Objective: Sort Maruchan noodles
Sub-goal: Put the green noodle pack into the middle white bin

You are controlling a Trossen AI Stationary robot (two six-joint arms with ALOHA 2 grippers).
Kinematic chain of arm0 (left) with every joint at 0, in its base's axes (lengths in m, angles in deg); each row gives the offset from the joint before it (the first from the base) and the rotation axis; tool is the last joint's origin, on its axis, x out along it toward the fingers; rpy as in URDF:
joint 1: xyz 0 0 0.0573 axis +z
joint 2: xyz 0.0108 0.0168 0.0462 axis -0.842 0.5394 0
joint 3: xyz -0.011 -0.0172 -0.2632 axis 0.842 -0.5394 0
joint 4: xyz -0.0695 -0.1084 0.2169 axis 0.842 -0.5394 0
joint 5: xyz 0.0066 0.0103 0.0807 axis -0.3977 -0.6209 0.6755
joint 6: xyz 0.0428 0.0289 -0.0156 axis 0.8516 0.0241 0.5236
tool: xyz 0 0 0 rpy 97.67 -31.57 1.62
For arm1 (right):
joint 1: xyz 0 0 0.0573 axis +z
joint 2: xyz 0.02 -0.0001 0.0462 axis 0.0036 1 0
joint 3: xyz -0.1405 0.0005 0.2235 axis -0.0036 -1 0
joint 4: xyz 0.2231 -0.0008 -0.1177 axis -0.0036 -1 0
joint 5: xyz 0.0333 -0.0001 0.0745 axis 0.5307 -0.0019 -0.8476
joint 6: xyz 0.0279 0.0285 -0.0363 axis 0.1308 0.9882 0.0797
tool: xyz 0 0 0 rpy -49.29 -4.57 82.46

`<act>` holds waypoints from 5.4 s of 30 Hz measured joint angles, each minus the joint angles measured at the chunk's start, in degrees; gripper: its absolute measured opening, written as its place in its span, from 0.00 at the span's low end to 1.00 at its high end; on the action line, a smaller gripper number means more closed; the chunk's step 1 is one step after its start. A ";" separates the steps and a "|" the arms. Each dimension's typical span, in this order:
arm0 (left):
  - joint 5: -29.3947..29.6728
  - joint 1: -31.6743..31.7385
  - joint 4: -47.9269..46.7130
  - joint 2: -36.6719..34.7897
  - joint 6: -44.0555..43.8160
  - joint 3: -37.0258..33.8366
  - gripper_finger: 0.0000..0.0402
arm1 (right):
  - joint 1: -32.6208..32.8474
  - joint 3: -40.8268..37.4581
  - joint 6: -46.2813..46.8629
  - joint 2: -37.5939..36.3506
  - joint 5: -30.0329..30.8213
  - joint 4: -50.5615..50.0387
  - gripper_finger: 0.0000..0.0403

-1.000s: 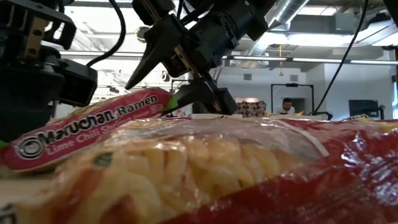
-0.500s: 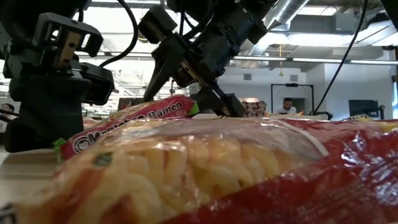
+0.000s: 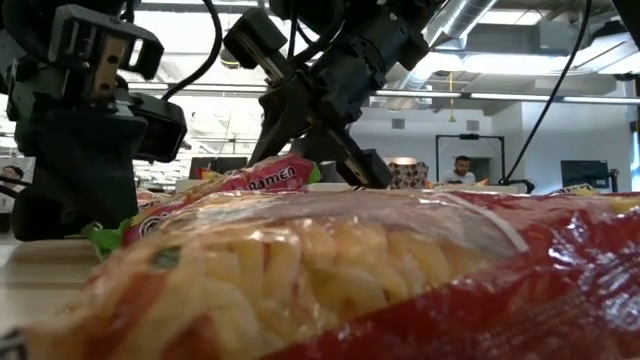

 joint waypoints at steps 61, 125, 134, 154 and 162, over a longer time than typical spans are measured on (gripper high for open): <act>11.49 20.84 -8.89 -51.46 44.05 0.16 0.00 | -33.27 45.32 -58.16 -0.68 4.84 -53.02 0.13; 11.94 43.78 -12.64 -51.24 45.03 0.16 0.00 | -47.42 -14.23 -52.46 -16.70 12.04 11.04 0.34; 11.78 43.78 -13.26 -51.25 45.01 0.16 0.00 | -47.45 -14.23 -50.88 -16.70 13.49 8.47 0.55; 11.49 43.78 -14.90 -51.24 45.04 0.16 0.00 | -51.26 -12.89 -53.97 -25.14 13.12 4.74 0.58; 11.55 43.76 -14.91 -51.24 45.71 0.16 0.00 | -54.04 -0.95 -64.46 -24.87 5.71 4.29 0.58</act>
